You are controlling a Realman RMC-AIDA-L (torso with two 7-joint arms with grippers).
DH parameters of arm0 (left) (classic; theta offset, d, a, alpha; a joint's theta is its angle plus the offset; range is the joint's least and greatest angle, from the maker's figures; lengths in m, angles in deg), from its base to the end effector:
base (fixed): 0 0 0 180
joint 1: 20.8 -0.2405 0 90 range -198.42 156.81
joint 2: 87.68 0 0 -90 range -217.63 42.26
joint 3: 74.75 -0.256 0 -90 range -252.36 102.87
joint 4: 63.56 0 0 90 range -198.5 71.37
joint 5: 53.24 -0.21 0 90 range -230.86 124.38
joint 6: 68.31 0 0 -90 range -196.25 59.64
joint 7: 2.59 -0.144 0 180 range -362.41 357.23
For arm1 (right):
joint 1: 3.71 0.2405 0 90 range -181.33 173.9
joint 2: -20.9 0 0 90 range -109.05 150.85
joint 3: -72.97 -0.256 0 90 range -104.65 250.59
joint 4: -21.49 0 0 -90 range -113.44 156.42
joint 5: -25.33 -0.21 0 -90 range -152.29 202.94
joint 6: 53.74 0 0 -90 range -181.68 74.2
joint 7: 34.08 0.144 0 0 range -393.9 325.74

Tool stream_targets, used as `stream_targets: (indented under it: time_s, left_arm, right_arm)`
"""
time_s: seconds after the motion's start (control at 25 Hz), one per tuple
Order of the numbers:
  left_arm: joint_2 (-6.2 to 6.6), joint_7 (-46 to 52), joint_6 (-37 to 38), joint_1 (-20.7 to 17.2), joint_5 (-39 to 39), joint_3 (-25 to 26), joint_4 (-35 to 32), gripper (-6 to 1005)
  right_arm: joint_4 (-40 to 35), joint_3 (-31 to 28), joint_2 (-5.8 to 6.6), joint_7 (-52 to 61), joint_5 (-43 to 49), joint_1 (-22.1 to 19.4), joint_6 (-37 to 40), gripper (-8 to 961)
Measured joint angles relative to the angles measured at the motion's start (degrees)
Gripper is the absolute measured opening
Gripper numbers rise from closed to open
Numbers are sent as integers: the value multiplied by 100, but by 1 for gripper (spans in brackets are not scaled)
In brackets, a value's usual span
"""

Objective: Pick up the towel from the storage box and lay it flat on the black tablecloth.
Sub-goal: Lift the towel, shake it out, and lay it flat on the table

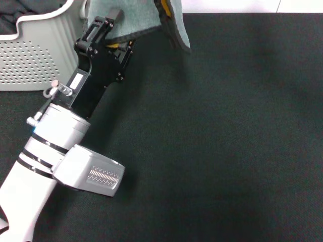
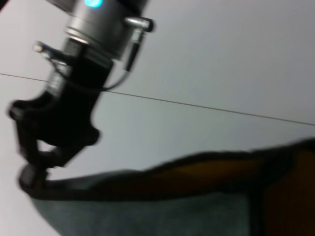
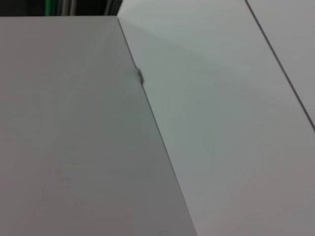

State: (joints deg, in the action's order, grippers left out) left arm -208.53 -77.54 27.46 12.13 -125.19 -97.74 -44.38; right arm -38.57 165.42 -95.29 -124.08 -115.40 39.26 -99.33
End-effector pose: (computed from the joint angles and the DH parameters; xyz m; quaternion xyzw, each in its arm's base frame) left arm -0.2329 0.2899 -0.0563 -0.6299 0.3678 -0.0528 0.6820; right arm -0.0092 0.4096 0.0193 -0.8119 0.1781 0.5404 0.1304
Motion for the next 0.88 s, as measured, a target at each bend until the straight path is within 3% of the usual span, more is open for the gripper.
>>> stream_targets:
  time_s: [0.88]
  left_arm:
    - [0, 2284, 763, -231, -609, 21, -3, 370]
  right_arm:
    - [231, -11, 0, -703, -436, -113, 202, 6]
